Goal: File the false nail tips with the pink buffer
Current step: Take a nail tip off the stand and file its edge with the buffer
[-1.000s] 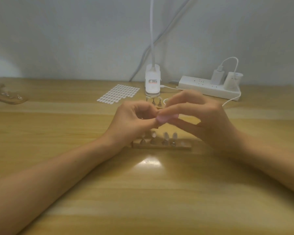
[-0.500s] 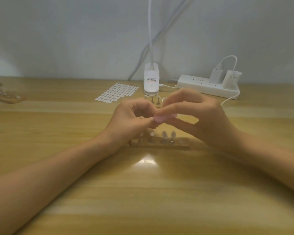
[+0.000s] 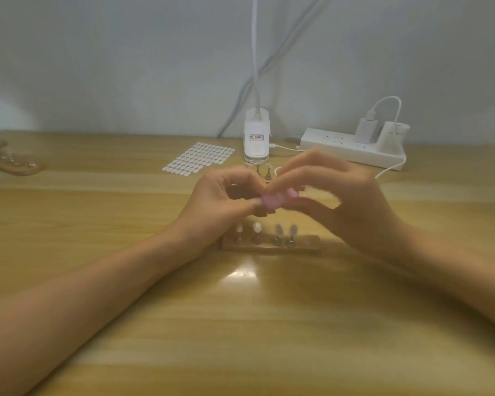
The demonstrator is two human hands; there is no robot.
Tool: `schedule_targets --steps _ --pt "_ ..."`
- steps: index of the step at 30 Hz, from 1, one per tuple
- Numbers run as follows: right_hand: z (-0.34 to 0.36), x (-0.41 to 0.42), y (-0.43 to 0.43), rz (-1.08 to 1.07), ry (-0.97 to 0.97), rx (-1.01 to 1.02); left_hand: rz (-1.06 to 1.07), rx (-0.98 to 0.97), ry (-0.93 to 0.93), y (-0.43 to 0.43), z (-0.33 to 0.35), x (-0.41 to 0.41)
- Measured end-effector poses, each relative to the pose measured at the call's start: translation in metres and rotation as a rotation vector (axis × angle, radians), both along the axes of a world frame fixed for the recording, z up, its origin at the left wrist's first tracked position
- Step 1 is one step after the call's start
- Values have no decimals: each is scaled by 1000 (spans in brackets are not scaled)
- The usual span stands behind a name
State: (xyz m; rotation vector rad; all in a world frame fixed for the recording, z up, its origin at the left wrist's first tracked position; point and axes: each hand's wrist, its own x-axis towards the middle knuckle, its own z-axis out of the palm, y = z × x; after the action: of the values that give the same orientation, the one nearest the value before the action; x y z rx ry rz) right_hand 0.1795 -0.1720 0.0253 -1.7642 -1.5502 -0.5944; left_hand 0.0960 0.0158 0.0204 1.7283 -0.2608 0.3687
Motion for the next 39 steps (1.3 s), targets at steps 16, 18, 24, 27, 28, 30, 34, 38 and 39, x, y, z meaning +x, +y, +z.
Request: schedule_targets --steps 16,18,24,27,28,30,34,38,39 --pt "1 -2 -2 4 -6 15 -3 34 -37 2 -2 1" --pt "0 1 -2 -27 31 -17 -4 42 -36 3 -3 2" --pt "2 -2 -2 16 8 4 -4 33 -30 2 -3 2" --pt "1 3 -4 -79 70 5 6 41 -23 2 -4 2" --pt "3 3 -6 -89 79 26 3 45 -20 2 -3 1" --pt "3 -2 -5 -30 34 29 1 50 -14 1 -3 1" --pt "-1 -2 -1 -37 -17 -25 15 13 4 3 -3 2" --pt "4 -2 -9 -83 32 44 0 -24 2 0 -3 1" --pt "2 -6 -6 -43 -1 27 -11 -27 0 1 -2 1"
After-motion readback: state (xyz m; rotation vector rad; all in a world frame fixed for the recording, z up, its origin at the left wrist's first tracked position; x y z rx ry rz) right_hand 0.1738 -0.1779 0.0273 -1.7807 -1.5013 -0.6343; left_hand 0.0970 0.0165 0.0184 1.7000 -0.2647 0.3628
